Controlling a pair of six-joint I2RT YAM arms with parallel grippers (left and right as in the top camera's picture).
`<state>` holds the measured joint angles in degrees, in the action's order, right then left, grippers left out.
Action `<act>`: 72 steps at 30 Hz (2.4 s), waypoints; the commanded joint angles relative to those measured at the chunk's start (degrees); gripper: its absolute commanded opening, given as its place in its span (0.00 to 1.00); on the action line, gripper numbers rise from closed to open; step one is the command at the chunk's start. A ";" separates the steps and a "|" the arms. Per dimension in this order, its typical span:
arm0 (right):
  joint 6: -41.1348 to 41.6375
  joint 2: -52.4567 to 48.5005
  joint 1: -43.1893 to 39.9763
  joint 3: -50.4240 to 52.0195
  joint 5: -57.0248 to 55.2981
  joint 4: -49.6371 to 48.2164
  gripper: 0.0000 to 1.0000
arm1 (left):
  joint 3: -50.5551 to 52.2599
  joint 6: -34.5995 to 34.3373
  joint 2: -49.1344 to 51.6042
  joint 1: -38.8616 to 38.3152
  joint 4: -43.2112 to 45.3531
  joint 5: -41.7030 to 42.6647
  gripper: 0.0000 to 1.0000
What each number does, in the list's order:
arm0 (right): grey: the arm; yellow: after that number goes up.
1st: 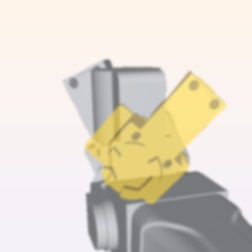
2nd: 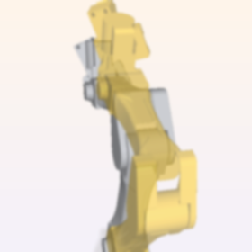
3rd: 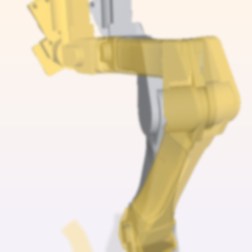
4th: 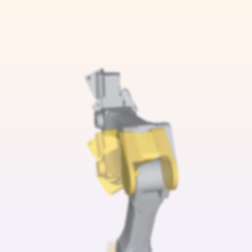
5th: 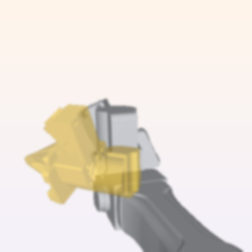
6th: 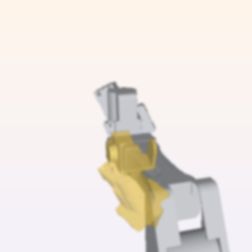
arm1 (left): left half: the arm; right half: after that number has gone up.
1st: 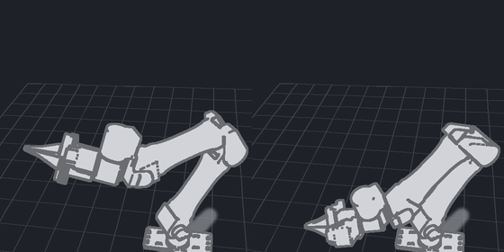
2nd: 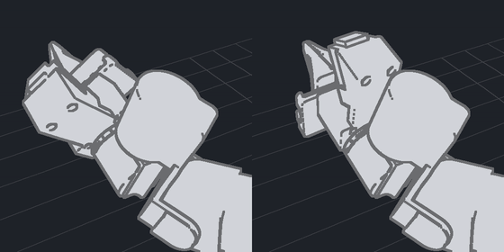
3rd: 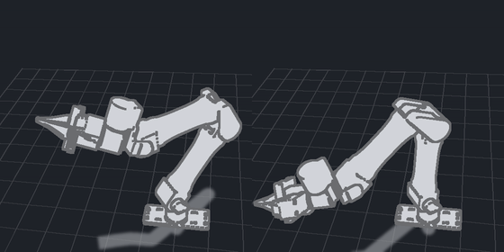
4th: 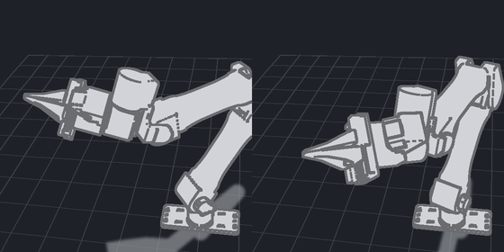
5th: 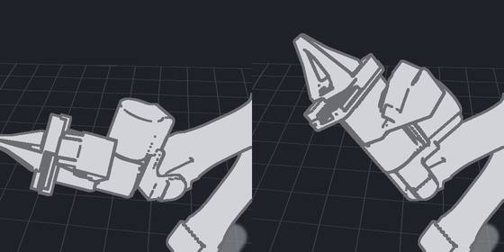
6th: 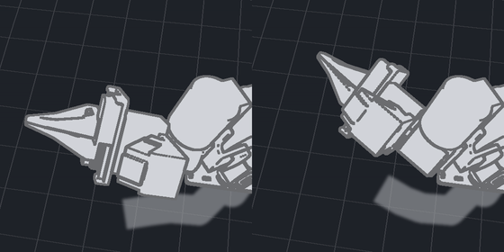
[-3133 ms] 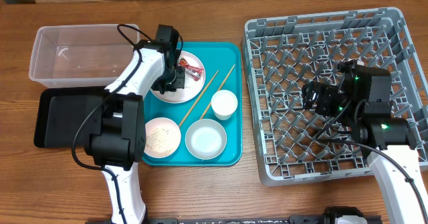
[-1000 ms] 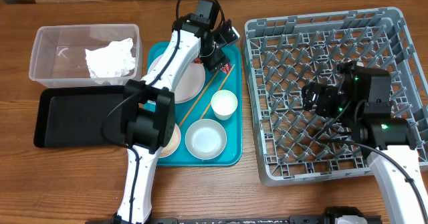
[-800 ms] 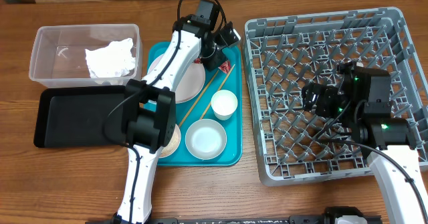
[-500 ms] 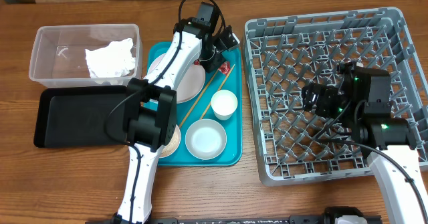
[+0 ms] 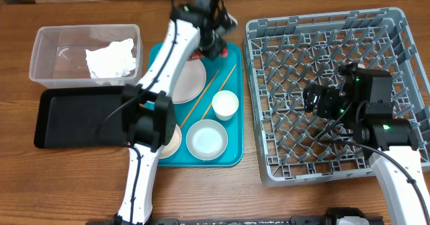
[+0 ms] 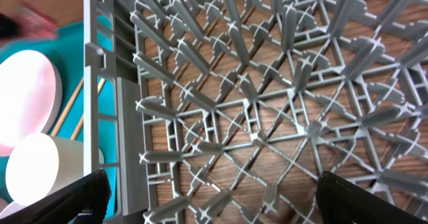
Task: Sort waste into correct bins and load items into the dishwasher
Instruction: 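Grasp the red wrapper with the left gripper and drop it in the bin, then grasp the rice-filled bowl rim with the left gripper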
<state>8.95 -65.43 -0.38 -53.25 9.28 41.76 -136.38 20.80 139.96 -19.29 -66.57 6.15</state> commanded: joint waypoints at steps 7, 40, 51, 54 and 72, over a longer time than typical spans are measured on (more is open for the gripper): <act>-0.20 0.31 -0.11 -1.18 0.50 -1.11 1.00 | -14.73 -13.92 -4.31 15.80 -19.80 -0.81 0.04; -0.20 0.94 -0.13 -1.20 10.62 -2.14 1.00 | -16.83 -13.73 -17.44 25.49 -30.25 18.34 0.72; -0.20 8.63 -0.13 -1.66 7.37 0.07 1.00 | 25.46 -10.32 -26.82 6.99 -15.41 16.76 0.72; -0.20 9.84 -0.13 -3.34 4.24 3.85 1.00 | 31.98 -10.95 -26.82 3.61 -9.07 14.64 0.72; -0.24 5.31 -0.13 -3.82 3.48 5.35 1.00 | 63.08 -45.83 -45.75 0.76 3.43 -3.06 0.53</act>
<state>8.95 -59.16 -0.38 -55.51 13.06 47.31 -81.73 -18.41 97.45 -18.76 -67.72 5.06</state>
